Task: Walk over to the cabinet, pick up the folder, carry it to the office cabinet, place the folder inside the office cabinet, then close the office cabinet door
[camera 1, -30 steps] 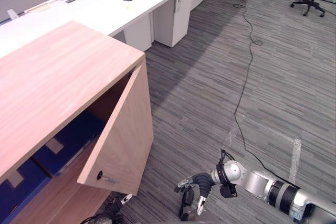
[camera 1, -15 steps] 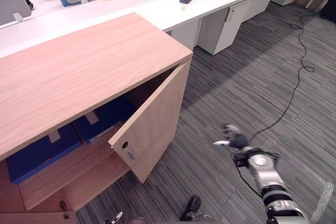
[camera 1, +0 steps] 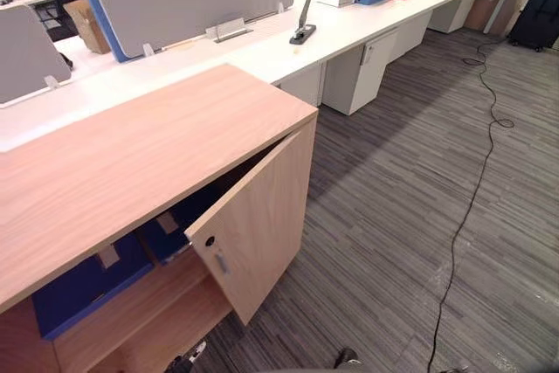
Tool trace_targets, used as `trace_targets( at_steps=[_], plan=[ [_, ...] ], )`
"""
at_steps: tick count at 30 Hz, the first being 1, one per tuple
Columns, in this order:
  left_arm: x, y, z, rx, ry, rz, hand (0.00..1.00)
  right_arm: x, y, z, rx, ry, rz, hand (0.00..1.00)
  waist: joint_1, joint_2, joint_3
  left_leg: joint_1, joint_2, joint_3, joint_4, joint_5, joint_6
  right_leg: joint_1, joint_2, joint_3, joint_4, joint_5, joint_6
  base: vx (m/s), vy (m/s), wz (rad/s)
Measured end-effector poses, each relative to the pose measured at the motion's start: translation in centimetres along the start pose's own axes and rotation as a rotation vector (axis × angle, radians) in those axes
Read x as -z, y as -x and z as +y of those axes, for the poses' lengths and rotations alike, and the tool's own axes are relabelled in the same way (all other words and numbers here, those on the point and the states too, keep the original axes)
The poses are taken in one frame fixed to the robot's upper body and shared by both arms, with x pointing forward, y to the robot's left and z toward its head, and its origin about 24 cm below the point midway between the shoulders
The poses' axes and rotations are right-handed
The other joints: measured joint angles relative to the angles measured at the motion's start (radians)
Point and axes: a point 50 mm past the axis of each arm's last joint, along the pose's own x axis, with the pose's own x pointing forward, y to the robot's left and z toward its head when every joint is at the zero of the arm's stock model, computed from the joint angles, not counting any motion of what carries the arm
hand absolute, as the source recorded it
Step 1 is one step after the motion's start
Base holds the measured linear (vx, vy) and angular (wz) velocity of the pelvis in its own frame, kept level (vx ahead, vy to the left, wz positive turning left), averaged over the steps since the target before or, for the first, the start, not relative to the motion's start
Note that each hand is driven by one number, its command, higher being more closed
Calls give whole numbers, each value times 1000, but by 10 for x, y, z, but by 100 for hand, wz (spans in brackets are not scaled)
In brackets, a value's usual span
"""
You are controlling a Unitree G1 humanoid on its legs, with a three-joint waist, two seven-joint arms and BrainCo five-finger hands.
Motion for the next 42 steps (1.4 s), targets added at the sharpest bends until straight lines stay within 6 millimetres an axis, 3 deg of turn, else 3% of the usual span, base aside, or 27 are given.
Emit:
trace_targets(
  at_steps=[1,3,6,9,10,12,13,14,18,20,24,29,31,32,33,34,35,36,37,38,39,40,41,42],
  plan=[
    [-1,0,-1,3,3,-11,0,22,5,2,-21,10,73,0,4,-1,-2,1,-11,-4,0,3,6,3,-17,-9,6,0,0,-112,9,12],
    [-2,0,-2,9,-15,-13,0,44,12,10,-93,139,125,0,1,-1,-4,-4,-28,-45,-2,11,17,21,-43,-48,6,3,3,-93,-31,49],
    [-12,-2,-4,46,-140,-43,0,50,13,23,-188,322,146,0,0,-12,-14,-42,-41,-147,-12,27,23,39,-51,-70,-7,11,12,-78,-70,100],
    [-23,-4,-11,87,-250,-74,0,52,18,44,-295,555,130,0,4,-18,-12,-100,-34,-279,-17,65,7,36,-20,118,-3,16,13,-21,-62,131],
    [-24,-4,-11,95,-270,-81,0,53,21,53,-336,621,121,0,6,-16,-12,-125,-26,-333,-15,88,-2,31,-7,231,8,2,15,42,-18,112],
    [-30,-5,-9,94,-284,-94,0,57,28,68,-411,670,120,0,10,-31,-1,-148,-24,-407,-14,107,-12,26,1,364,49,-70,-4,27,-105,125],
    [-34,-6,-6,88,-297,-100,0,63,32,73,-447,698,132,0,16,-45,8,-159,-23,-464,-14,117,-26,26,8,449,86,-139,-5,-10,-179,111],
    [-34,-6,-5,84,-302,-99,0,65,33,73,-457,699,140,0,21,-50,7,-163,-23,-484,-14,120,-32,30,9,466,96,-167,-1,-20,-245,105],
    [-29,-8,2,58,-318,-64,0,72,36,72,-468,677,176,0,27,-62,3,-203,-4,-600,-21,144,-72,68,22,420,89,-260,97,-12,-227,84],
    [-24,-8,4,43,-282,-40,0,71,33,68,-451,633,188,0,26,-53,-3,-211,23,-642,-31,155,-87,93,52,372,71,-263,98,-29,-185,72],
    [-19,-8,13,2,-191,-9,0,69,25,49,-392,548,212,0,24,-61,-10,-211,68,-716,-66,177,-115,152,104,290,17,-280,102,-48,-134,59],
    [-17,-8,20,-33,-75,12,0,73,21,31,-365,581,210,0,28,-79,-6,-245,71,-761,-70,207,-129,186,143,278,-22,-282,87,10,-90,48],
    [-24,-9,20,-36,-32,-12,0,77,22,29,-383,633,199,0,24,-93,1,-281,55,-706,-66,250,-122,192,143,235,-23,-287,73,36,-64,88],
    [-34,-9,14,-20,-11,-55,0,80,24,30,-391,637,202,0,16,-109,11,-316,41,-516,-65,300,-71,192,136,192,-16,-287,52,45,1,119],
    [-37,-9,11,-12,-5,-72,0,79,24,32,-396,637,199,0,11,-109,17,-326,46,-413,-62,302,-47,191,132,170,-9,-284,52,38,69,118],
    [-46,-10,10,-14,32,-99,0,81,28,39,-419,637,197,0,20,-123,36,-366,75,-196,13,258,20,173,126,154,20,-282,52,-46,77,58],
    [-51,-11,13,-26,63,-105,0,82,32,49,-459,646,181,0,25,-119,62,-441,165,48,245,160,106,180,132,144,40,-290,48,-57,68,34],
    [-49,-11,14,-29,62,-99,0,80,32,50,-462,650,175,0,28,-104,70,-449,174,69,270,159,104,182,142,144,44,-294,51,-126,7,38],
    [-45,-10,11,-20,45,-90,0,74,30,54,-469,651,155,0,25,-91,69,-454,167,67,265,172,78,180,145,144,55,-331,55,-83,3,46],
    [-45,-10,9,-10,29,-94,0,73,29,53,-466,653,157,0,22,-87,67,-447,148,48,210,205,50,172,154,160,49,-339,41,-117,22,110],
    [-49,-11,5,5,13,-102,0,75,28,48,-455,654,169,0,-5,-97,62,-437,112,40,120,224,41,165,151,165,19,-318,1,-75,114,114],
    [-58,-12,6,0,38,-124,0,75,27,46,-450,643,180,0,5,-107,81,-479,141,140,317,121,65,161,113,117,33,-301,29,-40,140,99],
    [-55,-12,8,-7,44,-108,0,74,26,45,-447,641,180,0,9,-105,82,-478,162,184,431,73,66,162,98,116,45,-298,36,18,158,46],
    [-38,-11,15,-27,25,-52,0,73,24,39,-435,641,179,0,8,-89,67,-441,196,267,512,-27,36,174,92,101,49,-295,43,96,183,53]
  ],
)
